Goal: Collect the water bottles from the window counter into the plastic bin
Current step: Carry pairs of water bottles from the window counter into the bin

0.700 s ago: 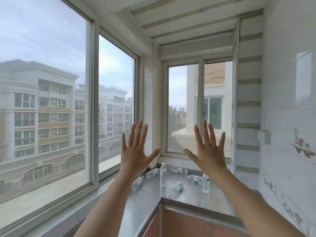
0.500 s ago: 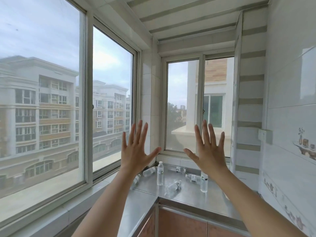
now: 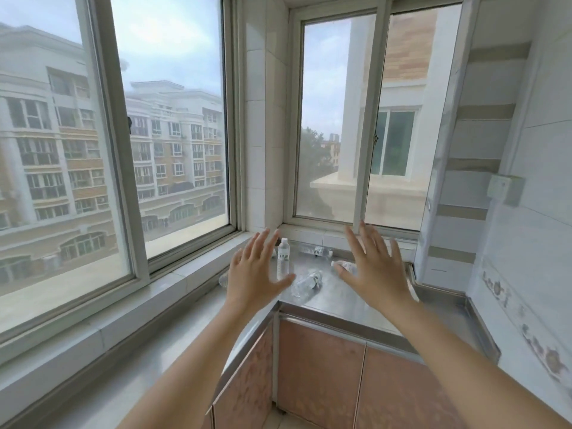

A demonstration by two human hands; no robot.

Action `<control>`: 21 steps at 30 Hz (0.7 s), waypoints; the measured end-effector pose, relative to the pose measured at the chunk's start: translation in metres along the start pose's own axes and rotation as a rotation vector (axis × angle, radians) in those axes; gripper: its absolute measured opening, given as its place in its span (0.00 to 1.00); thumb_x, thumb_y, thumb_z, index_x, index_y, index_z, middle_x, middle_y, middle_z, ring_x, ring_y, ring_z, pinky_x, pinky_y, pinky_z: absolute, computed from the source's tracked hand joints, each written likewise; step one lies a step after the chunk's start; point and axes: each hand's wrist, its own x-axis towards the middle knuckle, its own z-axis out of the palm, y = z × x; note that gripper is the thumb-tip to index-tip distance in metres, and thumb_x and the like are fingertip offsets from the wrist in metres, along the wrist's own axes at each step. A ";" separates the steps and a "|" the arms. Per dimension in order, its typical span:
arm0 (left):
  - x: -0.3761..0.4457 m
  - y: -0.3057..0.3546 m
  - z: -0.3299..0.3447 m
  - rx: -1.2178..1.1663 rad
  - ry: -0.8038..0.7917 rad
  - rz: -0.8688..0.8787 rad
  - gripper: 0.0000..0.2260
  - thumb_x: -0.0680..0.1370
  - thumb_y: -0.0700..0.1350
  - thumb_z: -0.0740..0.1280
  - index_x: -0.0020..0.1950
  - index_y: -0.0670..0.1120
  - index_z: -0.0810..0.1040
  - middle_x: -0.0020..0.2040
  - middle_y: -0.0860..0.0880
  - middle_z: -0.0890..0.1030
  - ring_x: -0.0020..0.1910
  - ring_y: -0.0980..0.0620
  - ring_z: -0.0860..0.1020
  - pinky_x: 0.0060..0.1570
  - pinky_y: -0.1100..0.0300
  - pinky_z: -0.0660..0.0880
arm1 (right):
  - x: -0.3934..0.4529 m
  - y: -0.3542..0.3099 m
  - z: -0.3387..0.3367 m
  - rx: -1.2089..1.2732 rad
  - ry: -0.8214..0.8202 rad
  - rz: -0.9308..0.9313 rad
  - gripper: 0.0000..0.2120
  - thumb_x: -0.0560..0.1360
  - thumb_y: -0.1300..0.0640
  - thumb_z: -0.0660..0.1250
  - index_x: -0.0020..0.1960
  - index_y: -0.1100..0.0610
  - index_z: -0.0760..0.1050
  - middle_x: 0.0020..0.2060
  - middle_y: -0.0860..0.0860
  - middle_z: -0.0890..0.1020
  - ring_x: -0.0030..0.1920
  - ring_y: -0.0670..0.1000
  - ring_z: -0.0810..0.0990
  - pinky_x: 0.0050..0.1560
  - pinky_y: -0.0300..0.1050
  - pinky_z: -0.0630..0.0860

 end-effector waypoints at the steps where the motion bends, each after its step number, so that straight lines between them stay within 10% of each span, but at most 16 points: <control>1: 0.002 -0.003 0.013 -0.014 -0.018 -0.003 0.41 0.72 0.70 0.60 0.80 0.56 0.48 0.81 0.55 0.52 0.79 0.52 0.52 0.76 0.47 0.55 | 0.002 0.001 0.013 0.003 -0.015 0.002 0.37 0.74 0.35 0.57 0.77 0.53 0.55 0.76 0.57 0.59 0.75 0.58 0.60 0.70 0.66 0.58; 21: 0.108 -0.082 0.244 -0.075 -0.263 -0.033 0.39 0.74 0.66 0.63 0.80 0.55 0.52 0.80 0.53 0.56 0.77 0.50 0.58 0.72 0.49 0.60 | 0.079 0.008 0.258 0.079 -0.338 0.055 0.35 0.70 0.37 0.59 0.72 0.55 0.66 0.69 0.59 0.72 0.66 0.60 0.73 0.64 0.64 0.68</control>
